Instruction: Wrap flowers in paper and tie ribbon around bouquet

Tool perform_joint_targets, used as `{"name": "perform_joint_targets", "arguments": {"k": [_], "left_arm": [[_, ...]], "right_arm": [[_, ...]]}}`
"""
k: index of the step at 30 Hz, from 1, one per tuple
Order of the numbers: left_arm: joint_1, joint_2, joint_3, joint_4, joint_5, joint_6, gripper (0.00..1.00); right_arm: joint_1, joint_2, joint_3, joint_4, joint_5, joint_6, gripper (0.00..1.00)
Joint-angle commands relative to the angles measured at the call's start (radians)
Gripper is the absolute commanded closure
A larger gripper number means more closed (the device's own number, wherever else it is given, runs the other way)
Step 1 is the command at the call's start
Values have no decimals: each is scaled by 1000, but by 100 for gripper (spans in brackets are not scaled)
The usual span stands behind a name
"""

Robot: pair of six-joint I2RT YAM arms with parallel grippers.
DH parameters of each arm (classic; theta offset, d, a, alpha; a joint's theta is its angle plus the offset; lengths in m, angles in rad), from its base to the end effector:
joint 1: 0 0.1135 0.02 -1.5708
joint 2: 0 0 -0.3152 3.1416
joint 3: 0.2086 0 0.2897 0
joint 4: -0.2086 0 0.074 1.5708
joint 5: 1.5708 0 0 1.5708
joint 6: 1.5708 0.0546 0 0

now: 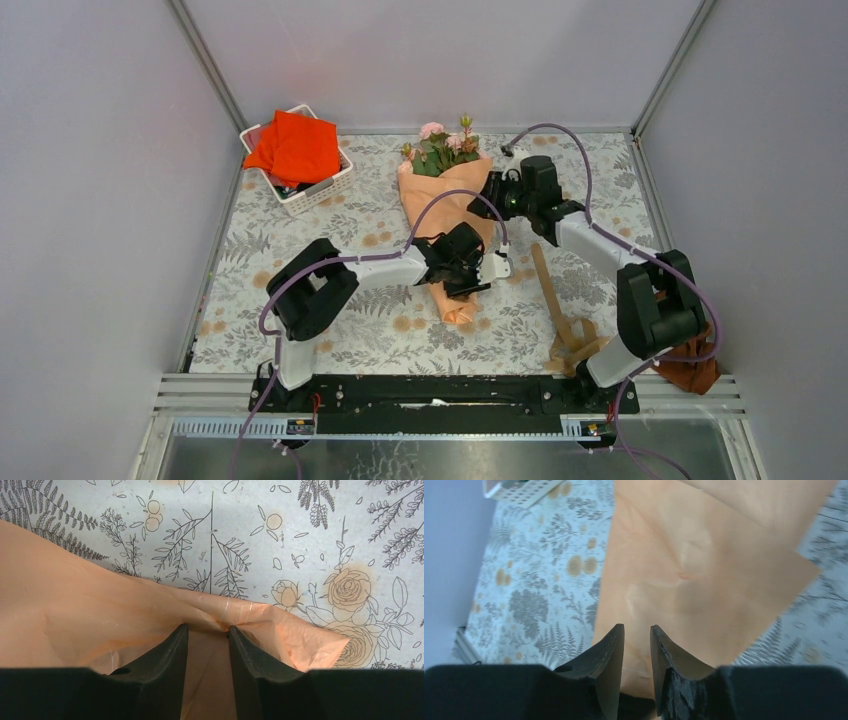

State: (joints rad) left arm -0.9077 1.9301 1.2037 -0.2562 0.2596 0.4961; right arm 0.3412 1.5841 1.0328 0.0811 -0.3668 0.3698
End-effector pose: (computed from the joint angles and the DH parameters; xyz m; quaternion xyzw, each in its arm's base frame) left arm 0.2677 -0.3656 0.1597 0.6414 0.7005 -0.1800 0.2561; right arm 0.3784 0.1551 0.2747 -0.0834 0.8394 0.3247 0.4279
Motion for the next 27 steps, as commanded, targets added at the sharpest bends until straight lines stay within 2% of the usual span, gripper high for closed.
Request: {"name": "perform_joint_targets", "arguments": {"k": [1, 4, 7, 13, 21, 24, 27], "left_arm": [[-8, 35, -41, -67, 30, -1, 57], [-9, 25, -32, -84, 25, 4, 56], [-8, -4, -13, -121, 31, -6, 54], [-21, -84, -7, -241, 126, 10, 49], [-48, -145, -22, -590, 273, 170, 51], [-52, -168, 60, -778, 365, 249, 51], [-1, -182, 222, -908, 458, 318, 50]], "right_arm": [[16, 74, -14, 166, -104, 64, 69], [16, 227, 49, 182, -167, 101, 74], [7, 343, 88, 158, -138, 106, 79], [-12, 450, 139, 81, -83, 77, 83], [-13, 448, 148, 29, -61, 42, 84], [-13, 455, 154, 16, -64, 39, 84], [-12, 469, 167, 4, -83, 42, 84]]}}
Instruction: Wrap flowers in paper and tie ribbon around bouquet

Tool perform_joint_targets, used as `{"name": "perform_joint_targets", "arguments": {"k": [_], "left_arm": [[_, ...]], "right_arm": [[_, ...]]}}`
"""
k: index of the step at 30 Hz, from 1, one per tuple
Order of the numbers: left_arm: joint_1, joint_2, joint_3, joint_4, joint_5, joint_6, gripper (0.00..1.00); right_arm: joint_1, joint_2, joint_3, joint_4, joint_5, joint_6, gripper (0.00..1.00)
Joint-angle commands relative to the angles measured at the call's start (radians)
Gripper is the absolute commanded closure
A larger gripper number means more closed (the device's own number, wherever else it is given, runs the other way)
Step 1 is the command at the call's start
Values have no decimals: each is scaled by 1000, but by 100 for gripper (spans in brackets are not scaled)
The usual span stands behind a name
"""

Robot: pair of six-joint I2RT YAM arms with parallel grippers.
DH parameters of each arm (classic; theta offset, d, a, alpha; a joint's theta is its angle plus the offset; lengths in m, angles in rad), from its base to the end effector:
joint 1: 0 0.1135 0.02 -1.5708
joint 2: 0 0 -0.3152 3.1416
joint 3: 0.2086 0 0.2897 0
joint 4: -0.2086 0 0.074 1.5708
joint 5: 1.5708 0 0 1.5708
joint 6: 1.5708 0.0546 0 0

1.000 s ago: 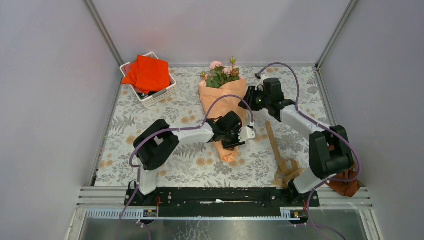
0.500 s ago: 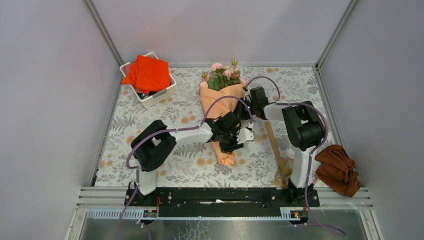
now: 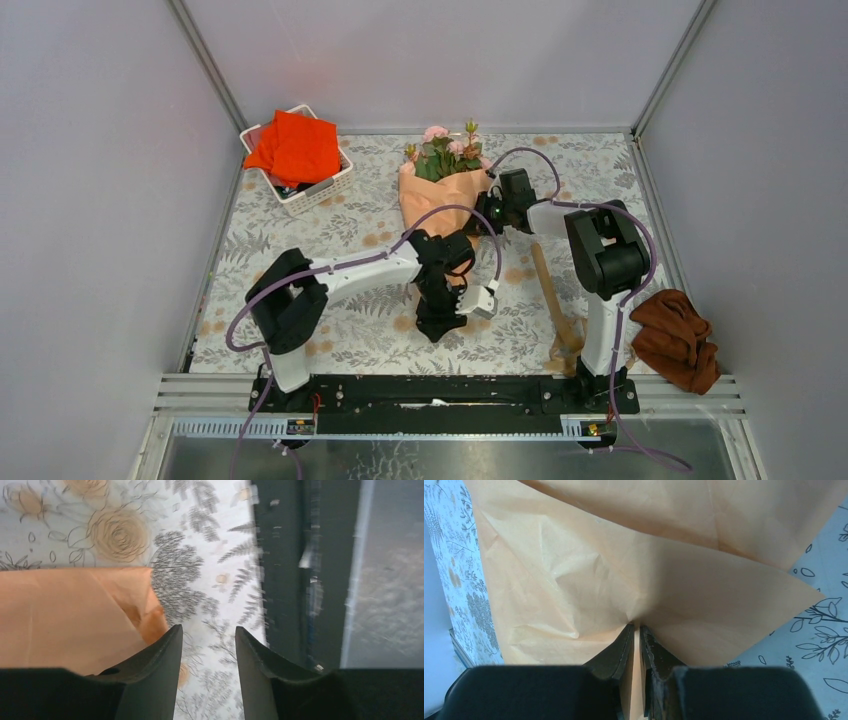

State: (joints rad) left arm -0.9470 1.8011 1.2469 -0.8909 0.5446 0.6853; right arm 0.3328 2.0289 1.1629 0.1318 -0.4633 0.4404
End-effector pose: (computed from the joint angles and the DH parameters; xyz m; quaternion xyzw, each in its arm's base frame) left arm 0.1988 -0.3247 0.2025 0.7119 0.6462 -0.2740 0.0250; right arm 0.4456 0.1798 0.1369 -0.0453 0.8931 0.3434 0.2871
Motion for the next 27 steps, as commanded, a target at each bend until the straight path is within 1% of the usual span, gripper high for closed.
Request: {"name": "perform_joint_targets", "arguments": {"k": [1, 3, 4, 5, 6, 7, 9, 12, 15, 19, 21, 25, 27], "left_arm": [[76, -54, 230, -286, 211, 134, 50], [159, -47, 300, -257, 273, 120, 53], [194, -42, 306, -199, 279, 84, 58], [216, -39, 287, -106, 251, 13, 65], [221, -35, 249, -13, 186, -53, 73], [215, -26, 202, 74, 118, -100, 79], [196, -3, 101, 166, 19, -92, 85], [183, 18, 14, 215, -37, -65, 87], [158, -6, -67, 227, -29, -55, 87], [62, -71, -215, 227, -39, -6, 87], [36, -77, -260, 203, -27, 0, 87], [24, -91, -262, 77, 27, 61, 84], [35, -108, -189, -17, 44, 117, 81]], "right_arm": [[-3, 26, 38, -47, 11, -26, 84], [-3, 31, 43, -52, 6, -23, 84], [-3, 33, 44, -53, 4, -21, 84], [-3, 32, 45, -54, 5, -21, 84], [-3, 33, 47, -55, 4, -20, 84], [-3, 33, 50, -58, 5, -20, 84], [-3, 34, 57, -70, 6, -24, 84], [-3, 32, 60, -79, 10, -31, 84], [-3, 33, 61, -86, 14, -38, 84], [-3, 35, 59, -93, 21, -46, 84], [-3, 34, 61, -100, 24, -51, 84], [-3, 34, 67, -107, 28, -56, 84], [-3, 36, 71, -111, 25, -58, 84]]}}
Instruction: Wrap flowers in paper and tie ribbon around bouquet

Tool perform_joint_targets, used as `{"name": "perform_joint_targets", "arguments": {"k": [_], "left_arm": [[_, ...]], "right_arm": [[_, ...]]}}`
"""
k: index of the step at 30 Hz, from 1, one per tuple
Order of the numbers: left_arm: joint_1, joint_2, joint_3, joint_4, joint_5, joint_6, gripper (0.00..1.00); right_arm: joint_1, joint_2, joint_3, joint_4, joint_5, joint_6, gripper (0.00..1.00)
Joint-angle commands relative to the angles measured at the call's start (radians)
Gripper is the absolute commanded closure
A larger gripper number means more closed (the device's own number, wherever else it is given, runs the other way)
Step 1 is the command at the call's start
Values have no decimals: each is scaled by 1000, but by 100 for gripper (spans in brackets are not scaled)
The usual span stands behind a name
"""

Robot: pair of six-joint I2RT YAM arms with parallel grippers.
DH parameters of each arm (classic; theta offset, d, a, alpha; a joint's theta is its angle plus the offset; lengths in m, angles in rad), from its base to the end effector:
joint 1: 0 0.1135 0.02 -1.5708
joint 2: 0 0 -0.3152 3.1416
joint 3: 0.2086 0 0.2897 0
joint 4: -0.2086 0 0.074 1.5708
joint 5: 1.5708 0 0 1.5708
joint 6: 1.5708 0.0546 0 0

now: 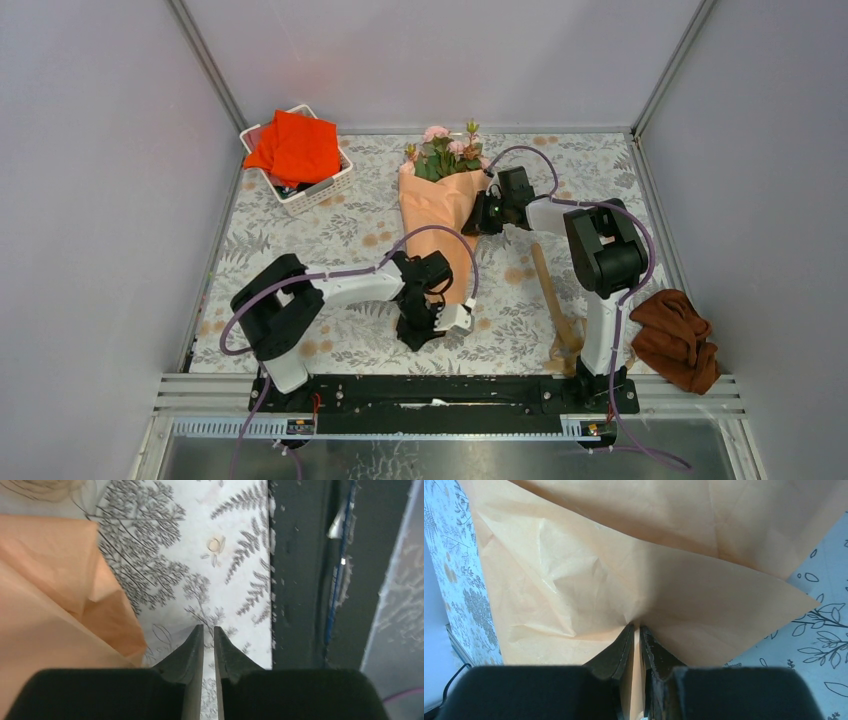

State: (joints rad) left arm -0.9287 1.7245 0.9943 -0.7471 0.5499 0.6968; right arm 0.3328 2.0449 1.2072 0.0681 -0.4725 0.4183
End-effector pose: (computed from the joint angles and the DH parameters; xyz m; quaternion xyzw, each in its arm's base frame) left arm 0.1752 -0.2819 0.1606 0.7069 0.6517 -0.2746 0.0133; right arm 0.4514 0.1823 0.1381 -0.0529 0.8983 0.3396 0.2737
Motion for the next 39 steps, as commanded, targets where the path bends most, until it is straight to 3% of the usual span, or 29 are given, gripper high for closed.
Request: {"name": "perform_joint_targets", "arguments": {"k": [1, 4, 6, 10, 15, 22, 26, 29, 31, 34, 39], "left_arm": [[37, -33, 114, -212, 60, 127, 81], [190, -10, 309, -326, 187, 177, 80], [293, 33, 421, -292, 228, 145, 80], [407, 196, 567, -15, 61, -169, 83], [528, 440, 742, 104, -80, -363, 87], [732, 527, 803, 356, -153, -598, 87], [815, 573, 816, 409, -185, -693, 87], [829, 604, 889, 328, -223, -713, 88], [821, 555, 868, 292, -175, -705, 88], [760, 382, 716, 320, -105, -652, 88], [511, 143, 447, 330, -98, -471, 87]], "right_arm": [[-3, 21, 30, -50, 34, -36, 84], [-2, 21, 32, -50, 31, -32, 84], [-2, 20, 32, -51, 31, -32, 83], [-1, 20, 38, -60, 37, -35, 83], [-1, 19, 39, -62, 39, -45, 83], [-1, 22, 29, -90, 41, -58, 83], [0, 22, 29, -98, 47, -61, 83], [-1, 22, 36, -104, 49, -60, 83], [-1, 20, 39, -106, 48, -58, 83], [-1, 20, 46, -108, 46, -51, 83], [-2, 18, 49, -101, 45, -39, 82]]}}
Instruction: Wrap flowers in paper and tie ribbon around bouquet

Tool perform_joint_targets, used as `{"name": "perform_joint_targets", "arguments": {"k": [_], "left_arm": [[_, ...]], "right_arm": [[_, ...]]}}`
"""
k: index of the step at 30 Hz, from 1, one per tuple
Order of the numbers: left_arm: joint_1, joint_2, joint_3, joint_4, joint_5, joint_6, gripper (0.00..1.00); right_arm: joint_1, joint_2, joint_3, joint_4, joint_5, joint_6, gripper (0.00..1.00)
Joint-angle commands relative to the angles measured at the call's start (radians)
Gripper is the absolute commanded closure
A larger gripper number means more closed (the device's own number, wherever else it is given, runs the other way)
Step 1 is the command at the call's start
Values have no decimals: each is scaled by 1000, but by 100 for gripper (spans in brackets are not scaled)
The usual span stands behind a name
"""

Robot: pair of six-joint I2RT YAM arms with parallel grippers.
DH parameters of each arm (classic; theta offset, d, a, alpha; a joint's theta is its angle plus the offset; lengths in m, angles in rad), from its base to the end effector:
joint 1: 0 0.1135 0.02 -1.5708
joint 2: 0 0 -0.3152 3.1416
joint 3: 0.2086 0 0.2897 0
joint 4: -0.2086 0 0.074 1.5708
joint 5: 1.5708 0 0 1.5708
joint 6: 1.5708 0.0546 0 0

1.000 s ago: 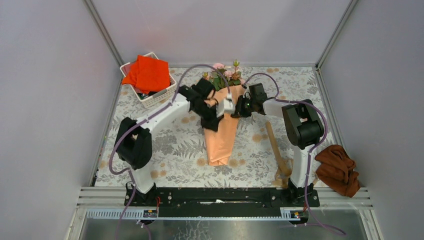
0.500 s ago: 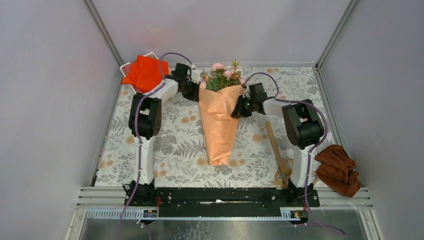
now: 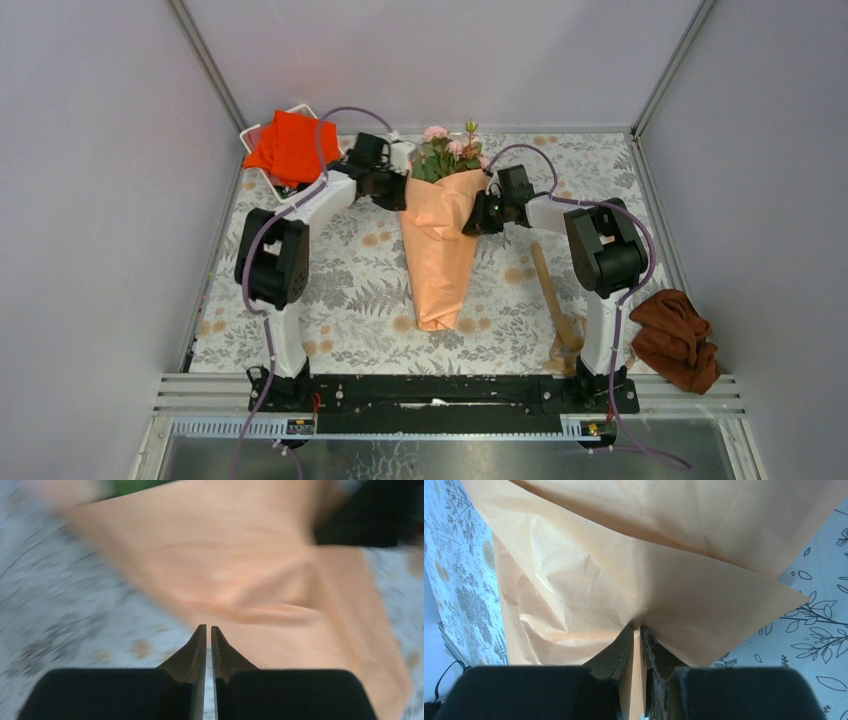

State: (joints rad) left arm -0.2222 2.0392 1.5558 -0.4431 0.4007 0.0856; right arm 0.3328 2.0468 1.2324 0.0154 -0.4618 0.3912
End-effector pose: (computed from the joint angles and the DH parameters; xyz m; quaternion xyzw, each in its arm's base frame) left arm 0.4984 -0.1344 0.2168 0.2048 0.9089 -0.2095 0.2967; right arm 0.4535 0.1825 0.1406 -0.0598 0.9040 0.3280 0.2676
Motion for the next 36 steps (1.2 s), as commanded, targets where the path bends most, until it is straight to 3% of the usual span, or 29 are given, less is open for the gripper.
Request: {"name": "perform_joint_targets", "arguments": {"k": [1, 5, 10, 20, 23, 29, 36], "left_arm": [[-240, -183, -147, 30, 24, 168, 87], [-367, -162, -226, 88, -106, 236, 87], [-387, -102, -259, 49, -187, 265, 90], [-409, -300, -545, -15, -65, 311, 87], [-451, -337, -525, -77, -55, 317, 86], [-522, -399, -323, -186, 5, 230, 85], [-680, -302, -446, -152, -76, 287, 86]], "right_arm": [[-1, 19, 27, -48, 33, -9, 82], [2, 16, 29, -44, 28, 3, 82], [3, 3, 15, -51, 38, 0, 82], [3, 21, 28, -64, 35, -12, 82], [2, 20, 32, -72, 33, -14, 82], [5, 13, 34, -86, 36, -21, 82], [5, 2, 27, -90, 36, -22, 82]]}}
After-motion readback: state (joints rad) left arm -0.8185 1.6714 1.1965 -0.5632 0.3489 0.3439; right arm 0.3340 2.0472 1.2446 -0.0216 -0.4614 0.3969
